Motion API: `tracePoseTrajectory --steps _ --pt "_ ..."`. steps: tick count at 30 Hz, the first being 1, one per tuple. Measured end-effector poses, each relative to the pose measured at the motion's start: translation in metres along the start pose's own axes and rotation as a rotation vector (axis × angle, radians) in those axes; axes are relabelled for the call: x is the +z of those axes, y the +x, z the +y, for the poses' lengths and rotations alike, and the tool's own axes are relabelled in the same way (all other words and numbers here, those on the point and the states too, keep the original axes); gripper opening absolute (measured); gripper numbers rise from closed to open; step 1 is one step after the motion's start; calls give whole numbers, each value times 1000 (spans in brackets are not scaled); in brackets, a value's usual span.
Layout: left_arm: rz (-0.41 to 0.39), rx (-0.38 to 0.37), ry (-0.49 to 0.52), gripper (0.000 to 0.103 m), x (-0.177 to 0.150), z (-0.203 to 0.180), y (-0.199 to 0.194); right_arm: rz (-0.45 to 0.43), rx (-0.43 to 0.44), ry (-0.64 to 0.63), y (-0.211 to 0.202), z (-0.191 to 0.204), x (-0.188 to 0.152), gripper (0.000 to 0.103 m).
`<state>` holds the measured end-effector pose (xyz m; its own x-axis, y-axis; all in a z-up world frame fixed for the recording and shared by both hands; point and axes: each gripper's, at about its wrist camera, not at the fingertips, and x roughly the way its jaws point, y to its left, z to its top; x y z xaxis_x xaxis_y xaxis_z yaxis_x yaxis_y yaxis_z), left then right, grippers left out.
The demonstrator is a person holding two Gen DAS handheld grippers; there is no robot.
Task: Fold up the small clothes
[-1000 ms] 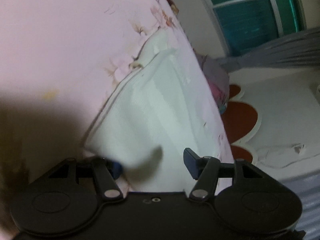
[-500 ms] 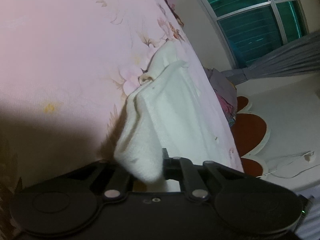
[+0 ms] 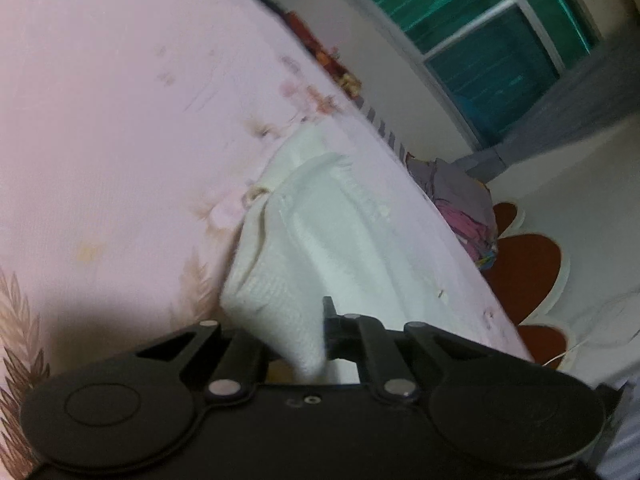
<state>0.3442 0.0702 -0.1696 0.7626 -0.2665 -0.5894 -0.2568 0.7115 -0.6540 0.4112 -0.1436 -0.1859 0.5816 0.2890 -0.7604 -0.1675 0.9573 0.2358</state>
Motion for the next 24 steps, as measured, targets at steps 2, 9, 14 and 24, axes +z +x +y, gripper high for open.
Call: tracePoseTrajectory --steps 2,9,14,24 --pt "-20 8 56 7 0 -15 -4 -7 35 24 -5 -6 -1 19" --pt "-76 -16 327 6 -11 -82 -11 -48 100 92 -32 -27 3 19" --pt "-29 -87 564 6 -40 -135 2 -69 89 125 -50 -53 2 19" --pt "192 -146 893 6 -137 -179 39 -86 2 244 -86 -126 -19 19"
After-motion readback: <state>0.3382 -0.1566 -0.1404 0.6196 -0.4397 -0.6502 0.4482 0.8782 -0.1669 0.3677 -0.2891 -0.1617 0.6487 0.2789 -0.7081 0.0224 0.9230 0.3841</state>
